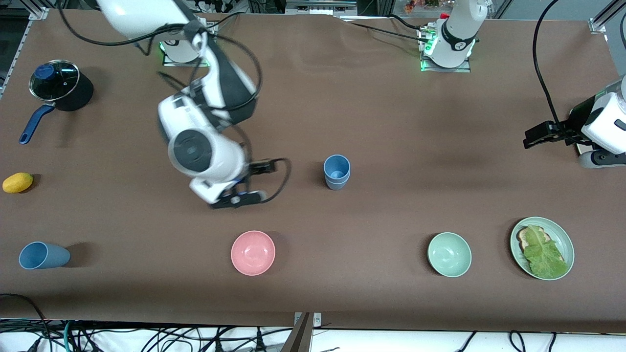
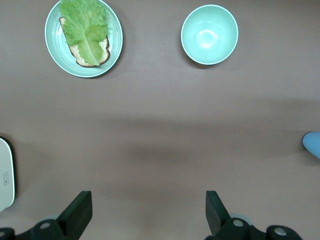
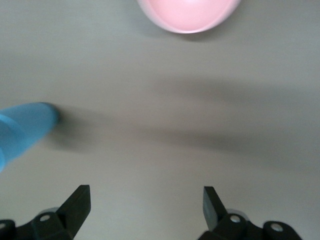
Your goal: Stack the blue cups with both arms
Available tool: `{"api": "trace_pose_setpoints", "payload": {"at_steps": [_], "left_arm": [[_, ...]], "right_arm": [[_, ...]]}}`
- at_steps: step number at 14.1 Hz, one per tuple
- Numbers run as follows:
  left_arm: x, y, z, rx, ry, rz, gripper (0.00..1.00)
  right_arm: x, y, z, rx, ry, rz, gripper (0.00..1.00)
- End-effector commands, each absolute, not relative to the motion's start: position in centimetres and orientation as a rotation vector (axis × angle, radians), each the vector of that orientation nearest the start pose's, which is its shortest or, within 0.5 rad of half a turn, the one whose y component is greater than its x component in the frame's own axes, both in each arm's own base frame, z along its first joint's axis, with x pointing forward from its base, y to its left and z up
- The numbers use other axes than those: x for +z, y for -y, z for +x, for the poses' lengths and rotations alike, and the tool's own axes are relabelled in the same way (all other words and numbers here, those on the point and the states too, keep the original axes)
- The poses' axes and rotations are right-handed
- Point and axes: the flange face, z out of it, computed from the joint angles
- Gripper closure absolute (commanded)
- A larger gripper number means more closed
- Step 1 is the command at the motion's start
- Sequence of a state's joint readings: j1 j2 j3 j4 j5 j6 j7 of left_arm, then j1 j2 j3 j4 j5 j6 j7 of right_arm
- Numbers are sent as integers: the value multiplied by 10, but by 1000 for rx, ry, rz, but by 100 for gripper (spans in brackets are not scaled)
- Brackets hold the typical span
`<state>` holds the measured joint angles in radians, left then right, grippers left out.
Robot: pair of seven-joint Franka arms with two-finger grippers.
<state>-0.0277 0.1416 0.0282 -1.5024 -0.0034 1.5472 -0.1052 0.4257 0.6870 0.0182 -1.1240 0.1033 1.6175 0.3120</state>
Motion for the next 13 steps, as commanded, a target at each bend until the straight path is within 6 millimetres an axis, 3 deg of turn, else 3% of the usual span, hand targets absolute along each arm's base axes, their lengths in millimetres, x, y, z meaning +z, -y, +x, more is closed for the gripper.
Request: {"api": "trace_pose_setpoints", "payload": {"at_steps": [1,3,5,11,13], "left_arm": [[579,2,586,158,143,-3148,0],[579,2,586,158,143,-3148,0],[579,2,586,158,143,-3148,0],[579,3,586,158,141,-3148,0],[580,3,586,156,138,-3148,0]], "right_arm": [[394,-263,650,382,155,-3139,0],[397,-237,655,383,129,-3161,0],[404,-224,654,393,100,-3169,0],[421,-212,648,400,67,-3194,0],[430,-202,635,360,57,-3177,0]]}}
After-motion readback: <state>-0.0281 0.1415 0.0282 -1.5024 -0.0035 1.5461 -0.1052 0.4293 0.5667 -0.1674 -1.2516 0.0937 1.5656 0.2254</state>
